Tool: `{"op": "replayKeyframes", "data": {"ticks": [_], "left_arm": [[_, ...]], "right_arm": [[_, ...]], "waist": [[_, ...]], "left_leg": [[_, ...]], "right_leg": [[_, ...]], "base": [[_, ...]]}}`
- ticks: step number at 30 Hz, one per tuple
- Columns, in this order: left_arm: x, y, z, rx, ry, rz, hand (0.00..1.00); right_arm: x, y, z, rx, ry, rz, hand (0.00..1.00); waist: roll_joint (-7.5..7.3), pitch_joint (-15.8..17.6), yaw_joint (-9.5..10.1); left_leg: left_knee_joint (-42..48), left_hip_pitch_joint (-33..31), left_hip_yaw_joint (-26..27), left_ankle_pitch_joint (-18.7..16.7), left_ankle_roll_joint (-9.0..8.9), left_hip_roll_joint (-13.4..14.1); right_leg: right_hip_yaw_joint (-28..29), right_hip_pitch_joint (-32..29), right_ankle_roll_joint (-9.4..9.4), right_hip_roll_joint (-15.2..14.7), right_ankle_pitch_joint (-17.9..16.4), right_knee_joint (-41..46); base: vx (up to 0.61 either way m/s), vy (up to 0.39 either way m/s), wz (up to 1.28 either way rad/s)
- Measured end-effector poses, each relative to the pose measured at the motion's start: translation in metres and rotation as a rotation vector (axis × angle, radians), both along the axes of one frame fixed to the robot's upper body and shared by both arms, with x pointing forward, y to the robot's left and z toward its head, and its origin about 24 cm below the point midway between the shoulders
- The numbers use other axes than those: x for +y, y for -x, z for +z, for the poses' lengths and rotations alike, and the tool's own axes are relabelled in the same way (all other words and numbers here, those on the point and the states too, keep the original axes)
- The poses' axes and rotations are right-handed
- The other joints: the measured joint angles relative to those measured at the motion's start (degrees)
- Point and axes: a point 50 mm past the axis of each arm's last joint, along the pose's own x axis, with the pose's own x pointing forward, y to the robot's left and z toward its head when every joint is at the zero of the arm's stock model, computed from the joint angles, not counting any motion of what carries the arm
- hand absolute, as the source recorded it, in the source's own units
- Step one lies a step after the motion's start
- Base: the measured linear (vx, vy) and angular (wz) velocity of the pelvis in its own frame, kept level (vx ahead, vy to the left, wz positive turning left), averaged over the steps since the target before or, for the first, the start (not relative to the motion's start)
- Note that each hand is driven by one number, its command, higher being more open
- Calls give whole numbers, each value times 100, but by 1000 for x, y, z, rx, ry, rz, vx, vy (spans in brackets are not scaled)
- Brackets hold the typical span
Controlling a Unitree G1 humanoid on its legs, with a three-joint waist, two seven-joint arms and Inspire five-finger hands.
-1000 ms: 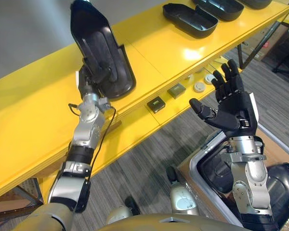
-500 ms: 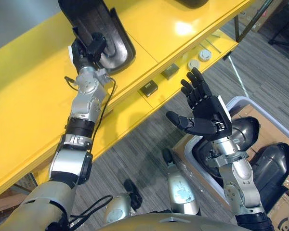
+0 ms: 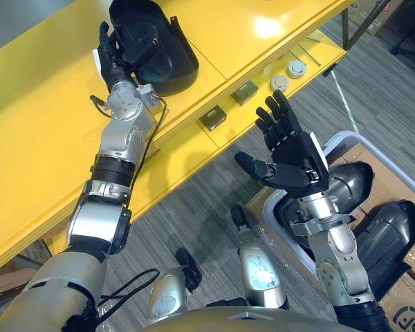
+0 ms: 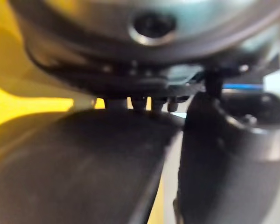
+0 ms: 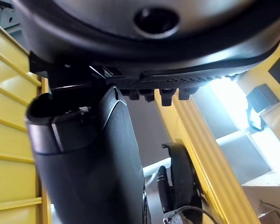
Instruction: Walk over and take three plastic housings, then place them on the shelf
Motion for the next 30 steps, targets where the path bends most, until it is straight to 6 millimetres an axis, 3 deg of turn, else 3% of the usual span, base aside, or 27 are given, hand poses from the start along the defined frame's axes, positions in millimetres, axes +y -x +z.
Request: {"op": "replayKeyframes", "data": {"ticks": [7, 16, 23, 27, 30], "left_arm": [[23, 2, -1, 23, -1, 92, 100], [39, 7, -5, 7, 66, 231, 100], [37, 22, 12, -152, 82, 152, 100], [29, 36, 35, -287, 62, 65, 100], [34, 61, 30, -377, 22, -1, 100]], "right_arm": [[2, 1, -1, 6, -2, 8, 100], [8, 5, -8, 38, -5, 31, 100], [8, 8, -13, 58, 10, 17, 100], [7, 8, -13, 48, 52, -7, 100], [4, 8, -13, 49, 62, -21, 100]], "waist": [[6, 4, 100], [6, 3, 102], [18, -4, 108], [101, -87, 139], [331, -371, 182]], "left_leg": [[-2, 10, -34, 22, -7, 13], [-13, 79, -71, 23, -8, 15], [-46, 206, -100, 31, -18, -15], [-151, 352, -154, 59, -10, -29], [-330, 479, -189, 109, -23, -40]], "right_leg": [[-54, 25, 0, 8, 0, 0], [-100, 115, 0, 8, -1, -1], [-117, 220, -3, 20, 1, -3], [-297, 356, -12, -5, -5, -7], [-481, 432, -62, -12, -38, -12]], "base": [[-44, -25, 3], [-42, -17, 2], [-48, -11, -1], [-40, -7, 5], [-10, -18, 9]]}}
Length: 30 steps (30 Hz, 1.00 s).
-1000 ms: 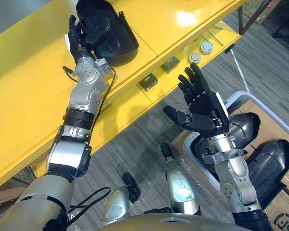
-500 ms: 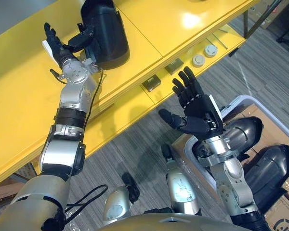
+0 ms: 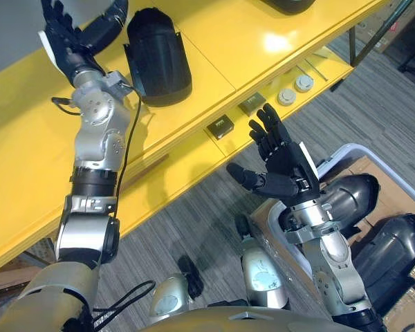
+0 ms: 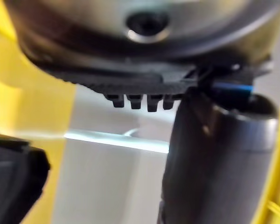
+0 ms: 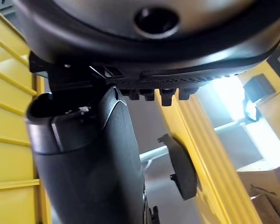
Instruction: Walk over and take three plastic housings, then place them on the shelf
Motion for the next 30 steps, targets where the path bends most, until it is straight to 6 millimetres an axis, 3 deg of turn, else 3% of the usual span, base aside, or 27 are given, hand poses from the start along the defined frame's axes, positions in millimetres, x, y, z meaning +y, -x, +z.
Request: {"op": "replayKeyframes", "data": {"ticks": [1, 5, 11, 15, 18, 23, 30], "left_arm": [[4, 12, -16, 6, -33, -24, 100], [15, 38, -51, 37, -55, -41, 100], [23, 80, -113, 183, -57, -40, 100], [17, 101, -144, 280, -39, -79, 100], [14, 108, -151, 296, -54, -103, 100], [13, 114, -149, 270, -113, -127, 100], [11, 123, -157, 279, -104, -152, 100]], "right_arm": [[-6, 0, 1, -5, 20, -34, 100], [-22, -2, 5, -20, 16, -129, 100], [-38, -4, 8, -26, -21, -283, 100], [-40, -9, 0, 16, -19, -345, 100], [-50, -11, -16, 105, -17, -418, 100], [-68, -9, -19, 140, -32, -534, 100], [-70, -10, -30, 191, 46, -553, 100]], "waist": [[147, -234, 114], [179, -653, 360], [-142, -1102, 780], [-177, -1270, 926], [-144, -1358, 1010], [-99, -1427, 1055], [-178, -1545, 1148]], "left_leg": [[-114, 118, -50, 35, -23, 10], [-300, 258, -169, 126, -34, 5], [-558, 336, -554, 331, -71, -48], [-680, 354, -672, 441, -122, -75], [-680, 356, -744, 469, -109, -55], [-691, 358, -908, 501, -129, 2], [-788, 364, -1015, 558, -174, 19]], "right_leg": [[-167, 93, -16, 21, -12, -3], [-529, 253, -48, 17, -47, -11], [-1094, 488, -183, -69, -239, -43], [-1290, 538, -214, -90, -261, -42], [-1380, 586, -226, -94, -269, -42], [-1574, 688, -223, -105, -288, -42], [-1706, 739, -252, -89, -327, -43]], "base": [[20, -26, 12], [-20, -26, 22], [-67, -27, 36], [-30, -21, 21], [-4, -10, 13], [-1, -9, 17], [-18, -5, 9]]}}
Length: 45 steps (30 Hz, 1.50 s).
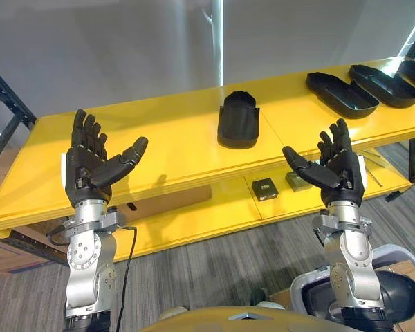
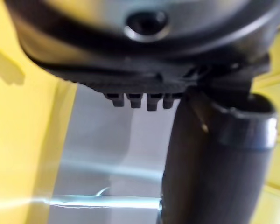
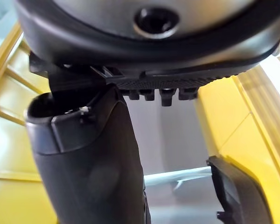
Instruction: Walk over and take three plastic housings, then place them on the shelf
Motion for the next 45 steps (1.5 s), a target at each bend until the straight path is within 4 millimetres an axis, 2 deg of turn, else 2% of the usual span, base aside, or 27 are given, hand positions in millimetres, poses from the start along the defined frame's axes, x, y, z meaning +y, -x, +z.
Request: {"op": "replayKeyframes", "data": {"ticks": [4, 8, 13, 16, 18, 20, 21, 22, 25, 26, 29, 32, 35, 38, 45], "left_arm": [[-2, 5, -7, 31, 0, -9, 100], [-13, 2, -9, 40, 7, -58, 100], [-27, -1, -11, 44, 9, -146, 100], [-30, -4, -11, 44, 6, -168, 100], [-31, -5, -11, 38, 8, -177, 100], [-36, -12, -5, 2, 11, -228, 100], [-37, -14, -2, -11, 7, -239, 100], [-40, -19, 5, -52, -5, -260, 100], [-44, -27, 13, -96, -22, -291, 100], [-46, -30, 17, -113, -15, -311, 100], [-48, -33, 21, -135, -22, -332, 100], [-46, -37, 22, -143, -24, -346, 100], [-44, -43, 36, -219, -11, -367, 100], [-45, -46, 48, -295, 21, -417, 100], [-54, -50, 65, -385, -50, -532, 100]], "right_arm": [[-1, -5, -9, 51, 45, -13, 100], [-9, -37, -9, 99, 75, -23, 100], [-26, -82, 8, 130, 107, -59, 100], [-42, -117, 44, 92, 116, -97, 100], [-48, -128, 64, 64, 133, -111, 100], [-64, -146, 104, 19, 141, -151, 100], [-66, -149, 115, 4, 137, -158, 100], [-69, -157, 140, -35, 125, -168, 100], [-68, -166, 169, -82, 39, -136, 100], [-65, -169, 173, -80, 12, -118, 100], [-62, -172, 178, -81, -13, -100, 100], [-69, -170, 199, -106, 3, -117, 100], [-75, -169, 215, -112, -4, -153, 100], [-74, -169, 221, -124, -9, -151, 100], [-65, -172, 228, -128, 33, -111, 100]], "waist": [[-39, -30, 42], [-71, -46, 80], [-66, -37, 219], [-1, 165, 386], [30, 327, 414], [57, 665, 531], [66, 770, 565], [84, 1049, 653], [128, 1473, 684], [140, 1641, 695], [148, 1809, 681], [153, 1893, 665], [163, 2009, 682], [176, 2058, 698], [181, 2062, 733]], "left_leg": [[-38, -19, -29, 24, -30, 4], [-102, -24, -59, 84, -47, 1], [-104, -134, -259, 152, -57, -5], [-104, -237, -437, 236, -55, -22], [-134, -299, -532, 284, -50, -44], [-217, -468, -673, 450, -47, -73], [-232, -532, -709, 490, -46, -82], [-286, -656, -754, 588, -47, -92], [-322, -854, -834, 726, -2, -96], [-329, -885, -835, 754, 15, -99], [-309, -1058, -844, 799, 48, -128], [-273, -1085, -839, 784, 63, -165], [-94, -1263, -844, 713, 66, -164], [56, -1369, -823, 643, 58, -132], [213, -1448, -749, 558, 28, -80]], "right_leg": [[-66, 12, -3, -5, -4, 0], [-122, 10, -3, -11, -3, 0], [-328, 13, -4, -17, -1, 1], [-498, 4, 0, -46, 10, 2], [-586, 5, 4, -68, 20, 2], [-706, -143, -16, -91, 88, 2], [-732, -190, -24, -92, 106, 2], [-762, -327, -28, -91, 161, 3], [-819, -498, -60, -102, 252, 32], [-812, -534, -60, -104, 270, 33], [-766, -698, -23, -100, 324, 35], [-738, -716, -23, -133, 327, 35], [-710, -814, -40, -135, 349, 36], [-667, -864, -39, -103, 352, 36], [-581, -929, -40, -73, 352, 37]], "base": [[-16, 0, 7], [-18, 5, 6], [-4, -3, 20], [-18, 0, 28], [-44, 4, 28], [-59, 1, 33], [-72, -4, 27], [-91, -7, 18], [-52, -5, 13], [-20, 2, 7], [20, 15, 3], [27, 31, 0], [-3, 9, -1], [-10, 2, -6], [20, 5, -8]]}}
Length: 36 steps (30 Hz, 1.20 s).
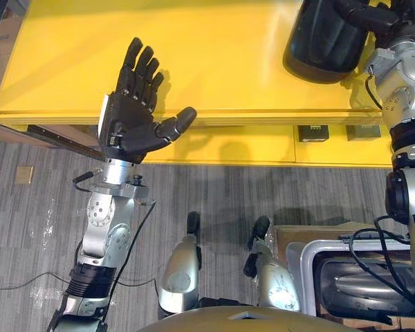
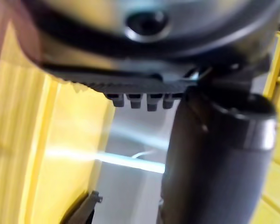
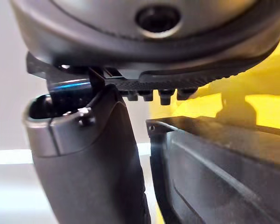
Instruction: Walk over and take three plastic housings, then place them on the shelf
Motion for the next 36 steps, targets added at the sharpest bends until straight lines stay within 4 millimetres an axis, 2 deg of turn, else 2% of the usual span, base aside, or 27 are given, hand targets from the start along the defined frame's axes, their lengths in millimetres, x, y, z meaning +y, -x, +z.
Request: {"op": "replayKeyframes", "data": {"ticks": [5, 9, 12, 18, 21, 27, 31, 32, 33, 34, 36], "left_arm": [[0, -1, 4, -15, 0, -32, 100], [2, -3, 1, -1, -20, -39, 100], [3, -5, -6, 29, -29, -42, 100], [5, -3, -10, 49, -6, -52, 100], [7, 1, -19, 83, -6, -44, 100], [11, 8, -30, 122, -5, -31, 100], [12, 20, -35, 136, 3, -24, 100], [10, 26, -35, 132, 8, -29, 100], [10, 31, -33, 127, 11, -34, 100], [9, 33, -33, 123, 12, -36, 100], [7, 38, -27, 99, 12, -46, 100]], "right_arm": [[9, -3, 9, 0, 50, 72, 100], [20, -2, 30, -63, 96, 135, 100], [26, -2, 40, -81, 139, 150, 100], [34, -3, 45, -64, 253, 115, 100], [37, -3, 50, -75, 268, 111, 100], [31, 3, 60, -153, 330, -45, 100], [23, 26, 88, -348, 354, -132, 100], [19, 41, 94, -444, 374, -131, 100], [18, 54, 94, -525, 390, -116, 100], [19, 60, 93, -558, 395, -104, 100], [27, 79, 78, -627, 465, -65, 100]], "waist": [[7, 9, -11], [44, 138, 42], [68, 189, 97], [69, 200, 240], [69, 200, 239], [69, 200, 214], [65, 203, 169], [58, 207, 155], [53, 209, 130], [53, 209, 99], [39, 202, 41]], "left_leg": [[117, -70, -6, -85, 8, 0], [204, -152, -61, -113, 21, -2], [256, -185, -104, -134, 26, -12], [318, -190, -163, -182, 38, -30], [325, -195, -167, -186, 37, -30], [418, -212, -156, -234, 34, -19], [429, -190, -138, -255, 30, -18], [430, -154, -140, -270, 36, -15], [411, -65, -133, -284, 39, -17], [399, -10, -126, -297, 37, -19], [367, 195, -4, -373, 53, -27]], "right_leg": [[-3, -16, 0, 0, 0, 0], [-48, -27, -1, -4, 0, 1], [-102, 2, -2, -4, 1, 2], [-164, 68, -16, -15, -9, 2], [-168, 70, -20, -14, -12, 2], [-158, 85, -22, -8, -13, 2], [-143, 103, -22, -26, -13, 2], [-152, 144, -21, -35, -13, 2], [-155, 218, -21, -42, -13, 1], [-155, 266, -20, -49, -14, 1], [-116, 401, -4, -74, -27, 0]], "base": [[36, 17, -1], [31, 16, 6], [30, 14, 12], [23, 24, 6], [0, 0, 0], [0, 0, 0], [8, 8, 0], [47, 40, 0], [54, 44, 0], [43, 38, -8], [28, 46, -21]]}}
